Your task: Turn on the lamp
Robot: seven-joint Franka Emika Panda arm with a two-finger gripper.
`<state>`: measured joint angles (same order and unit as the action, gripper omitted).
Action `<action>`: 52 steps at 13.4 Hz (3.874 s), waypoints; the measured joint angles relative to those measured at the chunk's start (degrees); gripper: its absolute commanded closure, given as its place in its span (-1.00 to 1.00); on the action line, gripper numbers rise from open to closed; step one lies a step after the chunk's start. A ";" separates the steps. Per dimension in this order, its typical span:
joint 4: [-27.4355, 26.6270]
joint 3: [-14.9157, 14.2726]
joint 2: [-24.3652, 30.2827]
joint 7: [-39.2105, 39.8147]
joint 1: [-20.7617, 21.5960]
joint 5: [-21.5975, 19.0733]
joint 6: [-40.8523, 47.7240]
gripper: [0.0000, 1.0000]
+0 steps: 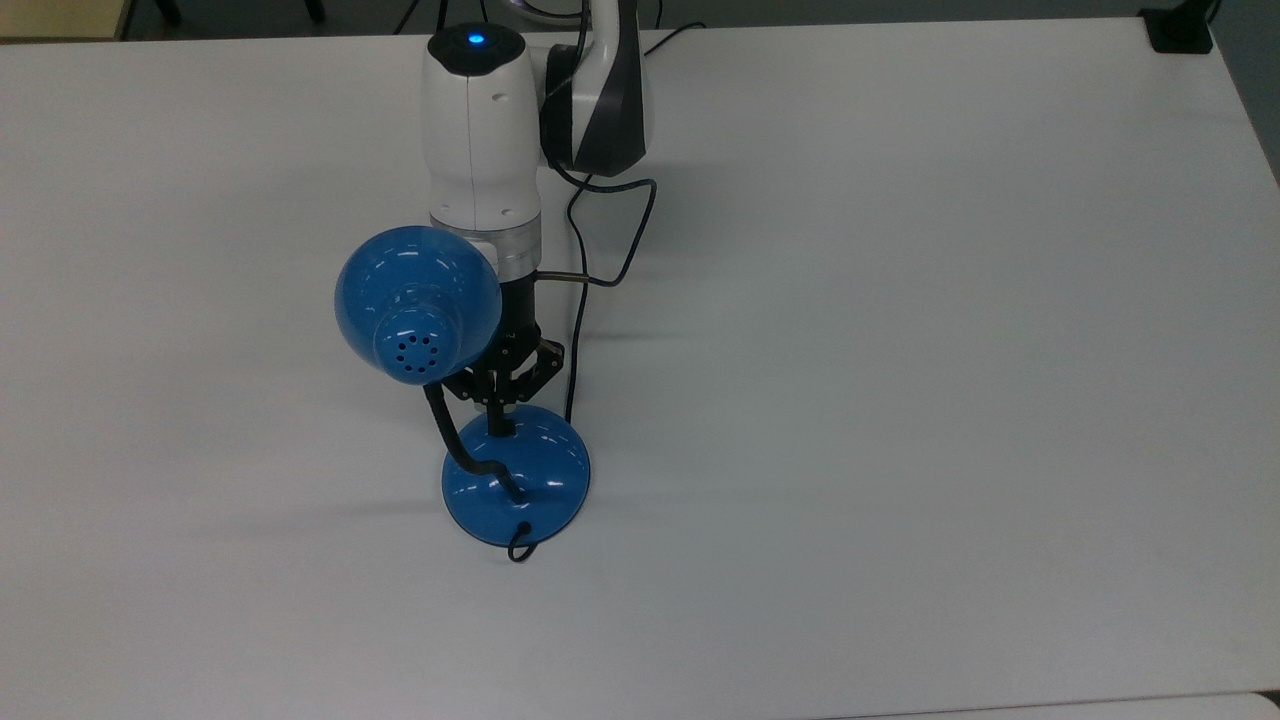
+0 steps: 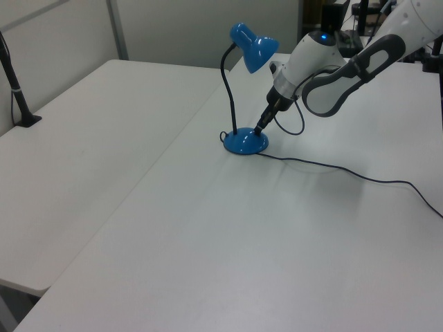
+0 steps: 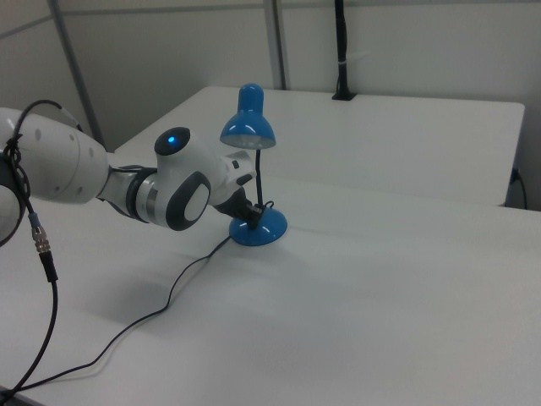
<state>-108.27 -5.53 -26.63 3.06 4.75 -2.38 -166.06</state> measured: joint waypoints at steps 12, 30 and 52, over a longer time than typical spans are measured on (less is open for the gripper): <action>0.92 0.49 -0.12 -1.35 0.04 -0.07 0.01 1.00; 1.14 0.81 -0.44 -1.39 0.04 -0.07 -0.01 1.00; 2.59 1.39 24.60 -1.28 0.79 1.76 62.10 -1.00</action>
<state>-105.67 -4.15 -2.03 1.78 5.54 -0.62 -103.96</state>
